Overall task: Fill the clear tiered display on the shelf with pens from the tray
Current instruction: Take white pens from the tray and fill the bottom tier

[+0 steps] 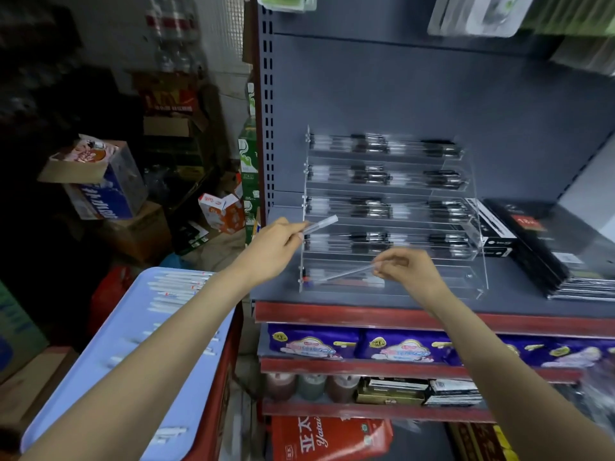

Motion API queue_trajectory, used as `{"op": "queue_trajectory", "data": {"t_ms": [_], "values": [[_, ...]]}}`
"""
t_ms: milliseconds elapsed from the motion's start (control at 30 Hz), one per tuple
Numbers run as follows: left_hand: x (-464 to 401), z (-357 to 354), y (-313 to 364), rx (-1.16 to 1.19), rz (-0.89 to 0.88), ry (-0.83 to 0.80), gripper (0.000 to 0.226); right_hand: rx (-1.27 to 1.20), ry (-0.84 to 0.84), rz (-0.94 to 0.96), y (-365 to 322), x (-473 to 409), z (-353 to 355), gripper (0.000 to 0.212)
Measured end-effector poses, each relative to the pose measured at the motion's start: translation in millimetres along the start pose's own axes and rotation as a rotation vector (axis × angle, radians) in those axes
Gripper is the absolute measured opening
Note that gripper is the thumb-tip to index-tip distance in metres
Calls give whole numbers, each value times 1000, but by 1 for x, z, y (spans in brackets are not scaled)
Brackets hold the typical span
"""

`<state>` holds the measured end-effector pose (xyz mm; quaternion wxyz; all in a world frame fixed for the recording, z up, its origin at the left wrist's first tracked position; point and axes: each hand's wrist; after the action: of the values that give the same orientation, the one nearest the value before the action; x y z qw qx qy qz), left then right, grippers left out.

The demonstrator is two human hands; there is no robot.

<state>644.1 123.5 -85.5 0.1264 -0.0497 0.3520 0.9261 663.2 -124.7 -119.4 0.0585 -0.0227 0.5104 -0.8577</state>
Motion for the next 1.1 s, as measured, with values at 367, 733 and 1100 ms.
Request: {"op": "queue_trajectory", "data": {"t_ms": [367, 733, 1100], "values": [[-4, -21, 6, 146, -38, 60, 9, 523, -188, 25, -8, -10, 6, 7], [-11, -55, 28, 41, -28, -39, 14, 159, -154, 91, -11, 1, 24, 14], [-1, -59, 23, -158, 2, -58, 17, 360, -128, 124, 7, -2, 19, 11]]}}
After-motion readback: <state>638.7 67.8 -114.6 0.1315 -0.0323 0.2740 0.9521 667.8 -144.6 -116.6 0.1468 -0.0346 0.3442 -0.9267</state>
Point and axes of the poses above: each hand's wrist, its own x-axis away from the middle knuckle, its own z-axis out of the back of the hand, y = z × x, and after that the axes turned 3 degrees about x, right-handed
